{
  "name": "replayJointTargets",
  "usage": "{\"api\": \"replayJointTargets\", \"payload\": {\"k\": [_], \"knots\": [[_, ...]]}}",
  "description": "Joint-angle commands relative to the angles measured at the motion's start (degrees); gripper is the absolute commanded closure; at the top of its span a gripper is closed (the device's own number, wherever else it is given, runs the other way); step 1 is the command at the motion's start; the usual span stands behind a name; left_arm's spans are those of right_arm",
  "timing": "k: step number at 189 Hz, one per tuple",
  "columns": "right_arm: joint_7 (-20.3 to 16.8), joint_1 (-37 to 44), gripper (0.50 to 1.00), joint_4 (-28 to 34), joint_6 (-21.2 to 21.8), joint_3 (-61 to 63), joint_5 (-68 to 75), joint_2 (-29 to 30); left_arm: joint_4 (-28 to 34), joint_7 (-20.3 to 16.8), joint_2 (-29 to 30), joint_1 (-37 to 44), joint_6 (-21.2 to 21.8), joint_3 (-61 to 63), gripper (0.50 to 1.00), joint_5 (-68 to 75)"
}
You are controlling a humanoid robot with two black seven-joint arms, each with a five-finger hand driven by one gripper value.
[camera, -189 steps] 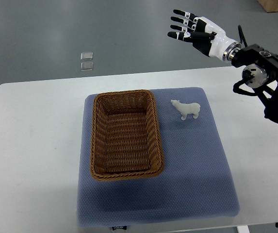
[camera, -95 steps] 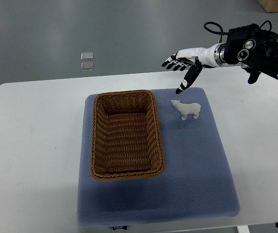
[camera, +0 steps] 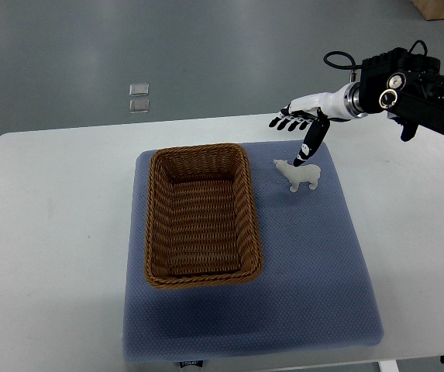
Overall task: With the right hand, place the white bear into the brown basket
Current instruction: 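Lower the right hand and close fingers around the white bear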
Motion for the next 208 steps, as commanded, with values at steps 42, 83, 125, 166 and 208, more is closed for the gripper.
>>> {"api": "replayJointTargets", "payload": {"k": [42,83,125,166,208], "knots": [[0.06,-3.58,0.579,-2.00,-3.43,0.09,-1.02,0.44,0.00,0.00,0.00,0.00,0.00,0.03,0.500,0.01],[0.41,-5.78,0.583,-2.35,-5.36,0.09,-1.11,1.49,0.00,0.00,0.00,0.00,0.00,0.03,0.500,0.01],[0.59,-7.10,0.587,-2.27,-6.59,0.09,-1.11,1.58,0.00,0.00,0.00,0.00,0.00,0.03,0.500,0.01],[0.85,-8.86,0.599,-2.35,-8.70,0.09,-3.40,2.81,0.00,0.00,0.00,0.00,0.00,0.03,0.500,0.01],[1.38,-9.91,0.750,-2.44,-10.29,0.09,-3.48,3.43,0.00,0.00,0.00,0.00,0.00,0.03,0.500,0.01]]}}
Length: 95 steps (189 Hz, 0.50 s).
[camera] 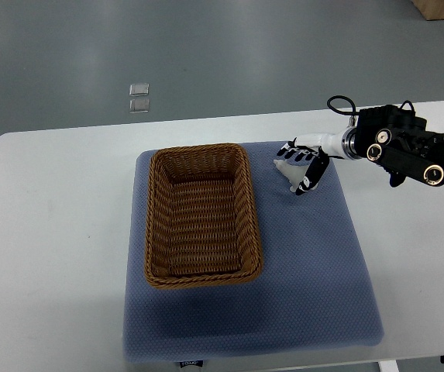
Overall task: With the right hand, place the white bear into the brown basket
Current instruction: 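Lower the right hand and close fingers around the white bear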
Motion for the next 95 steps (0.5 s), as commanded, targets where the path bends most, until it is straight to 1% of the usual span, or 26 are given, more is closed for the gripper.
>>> {"api": "replayJointTargets", "payload": {"k": [1,2,3,8,9,16,17,19,24,40,58,60,66,95], "knots": [[0.15,-0.50,0.764,-0.09,-0.78,-0.10,-0.02,0.54,0.00,0.00,0.00,0.00,0.00,0.00,0.500,-0.01],[0.15,-0.50,0.765,-0.09,-0.78,-0.10,-0.02,0.54,0.00,0.00,0.00,0.00,0.00,0.00,0.500,-0.01],[0.15,-0.50,0.781,-0.09,-0.95,-0.10,-0.02,0.54,0.00,0.00,0.00,0.00,0.00,0.00,0.500,-0.01],[0.15,-0.50,0.801,-0.17,-1.13,-0.10,-0.11,0.63,0.00,0.00,0.00,0.00,0.00,0.00,0.500,-0.01],[0.15,-0.50,0.813,-0.17,-1.22,-0.10,-0.11,0.63,0.00,0.00,0.00,0.00,0.00,0.00,0.500,-0.01],[0.24,-0.50,0.834,-0.35,-1.31,-0.10,-0.11,0.63,0.00,0.00,0.00,0.00,0.00,0.00,0.500,-0.01],[0.24,-0.50,0.846,-0.44,-1.31,-0.10,-0.20,0.63,0.00,0.00,0.00,0.00,0.00,0.00,0.500,-0.01],[0.24,-0.50,0.846,-0.44,-1.31,-0.10,-0.20,0.63,0.00,0.00,0.00,0.00,0.00,0.00,0.500,-0.01],[0.50,-0.59,0.883,-0.52,-1.31,-0.10,-0.46,0.63,0.00,0.00,0.00,0.00,0.00,0.00,0.500,-0.01],[1.12,-0.59,0.957,-0.52,-1.39,-0.01,-1.87,0.63,0.00,0.00,0.00,0.00,0.00,0.00,0.500,-0.01],[1.47,-0.32,0.981,-0.70,-1.39,0.08,-1.96,0.45,0.00,0.00,0.00,0.00,0.00,0.00,0.500,-0.01],[1.47,-0.15,0.991,-0.70,-1.31,0.08,-1.87,0.37,0.00,0.00,0.00,0.00,0.00,0.00,0.500,-0.01],[1.56,0.20,1.000,-0.70,-1.22,0.08,-1.87,0.02,0.00,0.00,0.00,0.00,0.00,0.00,0.500,-0.01],[1.82,3.37,1.000,0.18,0.36,0.26,-0.90,-2.45,0.00,0.00,0.00,0.00,0.00,0.00,0.500,-0.01]]}}
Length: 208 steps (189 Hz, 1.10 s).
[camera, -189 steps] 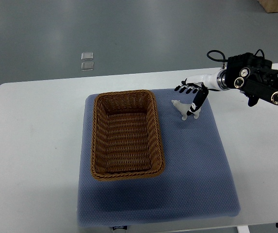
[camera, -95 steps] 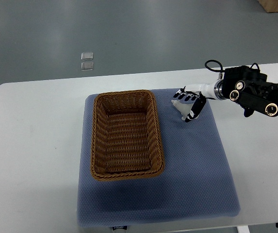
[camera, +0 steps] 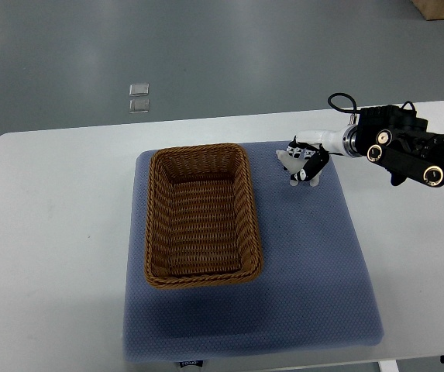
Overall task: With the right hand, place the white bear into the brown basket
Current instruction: 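Lower the right hand and close fingers around the white bear, then lift the white bear up with the right hand, then carry the bear over the brown wicker basket and lower it inside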
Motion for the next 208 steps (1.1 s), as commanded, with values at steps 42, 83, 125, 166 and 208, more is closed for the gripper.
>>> {"api": "replayJointTargets", "payload": {"k": [42,83,125,166,208], "knots": [[0.47,10.25,1.000,6.31,5.63,0.48,0.83,-7.76,0.00,0.00,0.00,0.00,0.00,0.00,0.500,-0.01],[0.38,21.32,1.000,13.25,10.46,0.40,3.46,-15.49,0.00,0.00,0.00,0.00,0.00,0.00,0.500,-0.01],[0.03,24.93,1.000,15.63,10.90,0.22,4.69,-16.02,0.00,0.00,0.00,0.00,0.00,0.00,0.500,-0.01],[0.55,24.23,1.000,15.28,5.02,0.05,7.86,-7.76,0.00,0.00,0.00,0.00,0.00,0.09,0.500,-0.01],[0.55,19.83,1.000,13.61,0.45,-0.48,9.62,4.01,0.00,0.00,0.00,0.00,0.00,0.09,0.500,-0.01]]}}
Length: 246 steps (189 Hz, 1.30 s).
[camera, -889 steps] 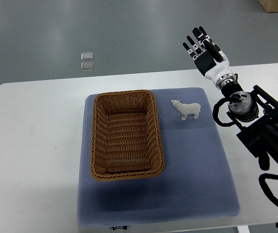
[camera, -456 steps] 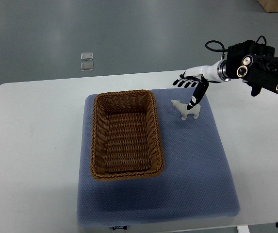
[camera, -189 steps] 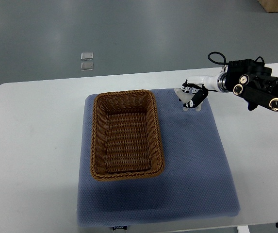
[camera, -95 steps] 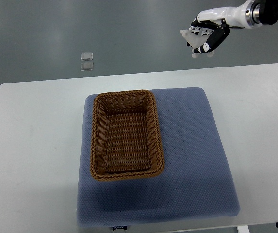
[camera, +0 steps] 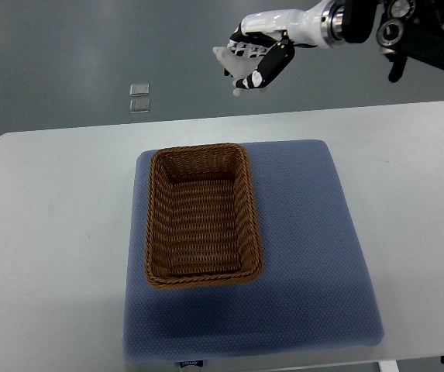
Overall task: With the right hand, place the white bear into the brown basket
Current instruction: 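Carry the bear over the brown wicker basket and lower it inside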
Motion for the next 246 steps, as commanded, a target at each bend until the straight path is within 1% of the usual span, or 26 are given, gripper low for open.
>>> {"api": "replayJointTargets", "payload": {"k": [1,23,42,49,60,90,109,146,165,174,185,201,207,211,212,213,217,218,219,220,221,222,226,233,240,246], "knots": [[0.01,-2.71,1.000,-1.02,-2.21,-0.47,0.21,5.82,0.00,0.00,0.00,0.00,0.00,-0.08,0.500,0.00],[0.01,-4.73,1.000,-3.21,-4.85,-3.73,0.03,10.22,0.00,0.00,0.00,0.00,0.00,0.01,0.500,0.00],[0.01,-7.19,1.000,-3.57,-6.96,-3.90,0.03,12.95,0.00,0.00,0.00,0.00,0.00,0.01,0.500,0.00],[0.01,-7.81,0.998,-3.57,-7.58,-4.08,-0.05,13.48,0.00,0.00,0.00,0.00,0.00,-0.08,0.500,0.00],[0.01,-9.39,0.967,-4.01,-8.37,-4.17,-0.32,14.35,0.00,0.09,0.00,0.00,0.00,-0.08,0.500,0.00],[0.01,-12.47,0.963,-4.45,-9.34,-3.64,-0.40,16.73,0.00,0.09,0.00,0.00,0.00,0.01,0.500,0.00],[0.01,-14.58,0.957,-5.68,-10.92,-3.73,-0.84,18.40,0.00,0.09,0.00,0.00,0.00,-0.08,0.500,0.00],[-0.08,-16.42,0.926,-7.17,-11.01,-4.17,-0.93,20.07,0.09,0.09,0.00,0.00,0.00,-0.08,0.500,0.00],[-0.17,-17.56,0.895,-8.66,-11.01,-4.34,-1.46,20.68,0.09,0.09,0.00,0.00,0.00,-0.08,0.500,0.00],[-0.17,-17.74,0.889,-8.93,-11.01,-4.34,-2.34,20.86,0.09,0.09,0.00,0.00,0.00,-0.08,0.500,0.00],[-0.17,-17.92,0.857,-9.10,-11.01,-4.43,-3.57,20.95,0.09,0.09,0.00,0.00,0.00,-0.08,0.500,0.00],[-0.17,-18.36,0.852,-9.54,-10.92,-4.43,-4.10,21.03,0.09,0.09,0.00,0.00,0.00,-0.08,0.500,0.00],[-0.17,-18.36,0.838,-9.72,-10.92,-4.43,-4.18,21.03,0.09,0.09,0.00,0.00,0.00,-0.08,0.500,0.00],[-0.26,-18.36,0.818,-9.72,-10.92,-4.43,-4.18,21.03,0.09,0.09,0.00,0.00,0.00,-0.08,0.500,0.00],[-0.17,-18.36,0.804,-9.72,-10.83,-4.43,-4.18,21.03,0.09,0.09,0.00,0.00,0.00,-0.08,0.500,0.00],[-0.17,-18.36,0.803,-9.72,-10.83,-4.43,-4.18,21.03,0.09,0.09,0.00,0.00,0.00,-0.08,0.500,0.00],[-0.17,-18.36,0.775,-9.72,-10.83,-4.43,-4.18,21.03,0.17,0.09,0.00,0.00,0.00,-0.08,0.500,0.00],[-0.17,-18.36,0.757,-9.72,-10.83,-4.43,-4.18,21.03,0.17,0.09,0.00,0.00,0.00,-0.08,0.500,0.00],[-0.17,-18.36,0.756,-9.72,-10.83,-4.43,-4.18,21.03,0.17,0.09,0.00,0.00,0.00,-0.08,0.500,0.00],[-0.17,-18.44,0.738,-9.72,-10.74,-4.43,-4.18,20.95,0.09,0.09,0.00,0.00,0.00,-0.08,0.500,0.00],[-0.17,-18.44,0.738,-9.72,-10.74,-4.43,-4.18,20.95,0.09,0.09,0.00,0.00,0.00,-0.08,0.500,0.00],[-0.25,-18.44,0.724,-9.72,-10.74,-4.43,-4.18,20.95,0.17,0.09,0.00,0.00,0.00,-0.08,0.500,0.00],[-0.17,-18.44,0.707,-9.72,-10.74,-4.43,-4.18,20.95,0.09,0.09,0.00,0.00,0.00,-0.08,0.500,0.00],[-0.26,-18.53,0.699,-9.72,-10.65,-4.34,-4.18,20.95,0.09,0.09,0.00,0.00,0.00,-0.08,0.500,0.00],[-0.17,-18.53,0.666,-9.72,-10.57,-4.34,-4.10,20.86,0.09,0.09,0.00,0.00,0.00,-0.08,0.500,0.00],[-0.26,-18.53,0.656,-9.72,-10.48,-4.34,-4.10,20.86,0.17,0.09,0.00,0.00,0.00,-0.08,0.500,0.00]]}}
